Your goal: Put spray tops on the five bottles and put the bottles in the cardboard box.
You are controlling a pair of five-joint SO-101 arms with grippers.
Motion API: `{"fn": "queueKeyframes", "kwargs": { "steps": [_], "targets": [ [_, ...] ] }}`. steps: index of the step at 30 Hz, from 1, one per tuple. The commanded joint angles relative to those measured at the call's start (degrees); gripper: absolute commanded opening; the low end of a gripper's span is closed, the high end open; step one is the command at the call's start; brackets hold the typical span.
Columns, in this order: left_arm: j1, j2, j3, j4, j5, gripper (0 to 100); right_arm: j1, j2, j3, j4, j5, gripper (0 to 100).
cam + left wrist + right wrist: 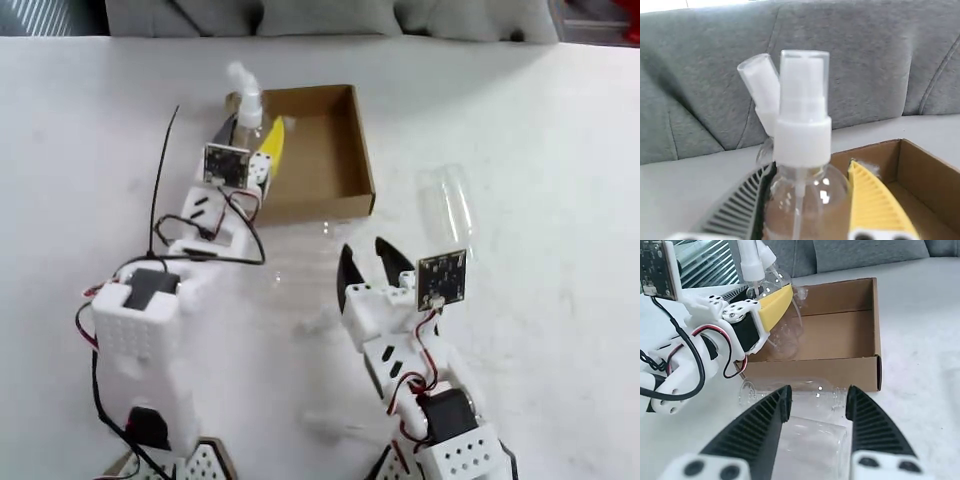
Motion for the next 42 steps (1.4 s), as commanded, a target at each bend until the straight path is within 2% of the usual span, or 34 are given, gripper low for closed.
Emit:
{"fn": "queueKeyframes", "kwargs": {
  "steps": [1, 13, 19, 22, 32, 37, 42],
  "targets": [
    [-0.8, 0.0, -3.3, -1.8, -0.4, 5, 0.4, -0.3, -0.6, -0.4, 0.4, 15.2],
    [-0.7, 0.0, -1.8, -1.4, -0.4, 6, 0.4, -0.3, -0.6, -0.4, 0.4, 15.2],
    [-0.8, -0.1, -1.7, 3.0, 0.0, 26, 0.4, -0.3, -0.6, -0.4, 0.4, 15.2],
    [-0.8, -0.1, -1.7, 3.9, 0.1, 31, 0.4, -0.3, -0.6, -0.4, 0.4, 15.2],
    [-1.3, -0.3, -1.8, 5.6, 0.1, 32, 0.4, -0.3, -0.6, -0.4, 0.4, 15.2],
    [-2.9, -4.1, -0.1, 9.1, 0.1, 32, 0.4, -0.3, -0.6, -0.4, 0.4, 15.2],
    [-3.1, -8.5, 3.5, 9.1, 0.1, 32, 0.4, -0.3, -0.6, -0.4, 0.4, 15.2]
  ]
}}
